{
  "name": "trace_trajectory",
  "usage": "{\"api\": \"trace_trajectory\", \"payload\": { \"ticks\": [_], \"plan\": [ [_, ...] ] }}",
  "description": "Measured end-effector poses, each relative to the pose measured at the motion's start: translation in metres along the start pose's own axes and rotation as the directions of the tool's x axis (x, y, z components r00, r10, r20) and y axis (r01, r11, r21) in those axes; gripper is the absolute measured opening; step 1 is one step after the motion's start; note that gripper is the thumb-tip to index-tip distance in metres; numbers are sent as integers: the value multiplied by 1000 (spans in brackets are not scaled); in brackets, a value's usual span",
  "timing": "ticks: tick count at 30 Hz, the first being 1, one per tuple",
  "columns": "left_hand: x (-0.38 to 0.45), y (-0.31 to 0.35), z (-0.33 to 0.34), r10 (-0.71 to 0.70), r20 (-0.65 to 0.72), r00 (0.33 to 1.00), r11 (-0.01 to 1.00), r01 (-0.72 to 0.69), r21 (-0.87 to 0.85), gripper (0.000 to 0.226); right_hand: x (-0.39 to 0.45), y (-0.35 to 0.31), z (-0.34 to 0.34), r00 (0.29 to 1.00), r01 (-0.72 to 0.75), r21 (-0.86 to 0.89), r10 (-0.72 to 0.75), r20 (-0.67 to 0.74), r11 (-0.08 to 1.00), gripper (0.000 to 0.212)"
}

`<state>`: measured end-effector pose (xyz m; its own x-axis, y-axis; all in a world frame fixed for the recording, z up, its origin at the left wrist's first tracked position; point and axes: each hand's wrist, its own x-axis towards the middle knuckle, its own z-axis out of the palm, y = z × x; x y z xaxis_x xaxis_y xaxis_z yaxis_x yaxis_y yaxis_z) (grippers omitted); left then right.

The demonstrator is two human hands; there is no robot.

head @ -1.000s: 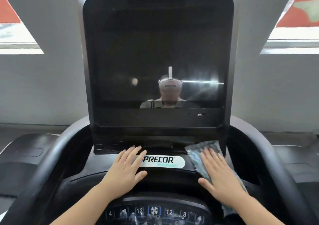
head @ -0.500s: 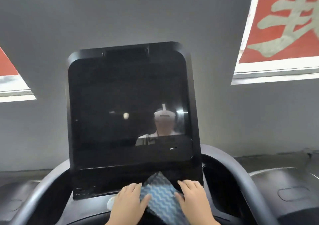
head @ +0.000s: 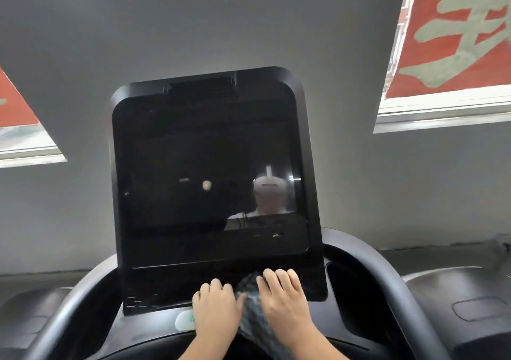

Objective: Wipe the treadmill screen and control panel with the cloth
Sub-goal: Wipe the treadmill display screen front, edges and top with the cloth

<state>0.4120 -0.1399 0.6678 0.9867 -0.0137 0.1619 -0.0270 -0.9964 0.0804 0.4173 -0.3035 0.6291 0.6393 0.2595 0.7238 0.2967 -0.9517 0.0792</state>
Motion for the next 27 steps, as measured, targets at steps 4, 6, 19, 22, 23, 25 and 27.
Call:
{"api": "trace_trajectory", "payload": {
  "ticks": [4,6,19,22,23,25,27],
  "plan": [
    [-4,-4,2,52,-82,995,998,-54,-17,46,1,1,2,998,-25,-4,26,57,1000,25],
    [-6,-4,0,102,-138,985,993,-108,-38,45,4,1,2,997,-24,7,23,78,1000,23],
    [-4,-5,-19,330,-452,829,922,-387,-37,12,23,8,-9,979,-205,78,204,20,976,18],
    [-2,-5,-35,331,-509,794,919,-393,-16,14,30,17,-29,945,-295,171,314,-94,940,9],
    [0,-3,-42,335,-520,786,917,-398,-11,15,33,24,-37,937,-308,186,332,-112,933,13],
    [9,4,-56,337,-536,774,912,-409,-17,17,39,40,-52,923,-327,195,357,-145,925,11],
    [21,18,-67,337,-551,763,903,-428,-40,22,45,58,-62,899,-370,198,403,-169,908,10]
  ]
}}
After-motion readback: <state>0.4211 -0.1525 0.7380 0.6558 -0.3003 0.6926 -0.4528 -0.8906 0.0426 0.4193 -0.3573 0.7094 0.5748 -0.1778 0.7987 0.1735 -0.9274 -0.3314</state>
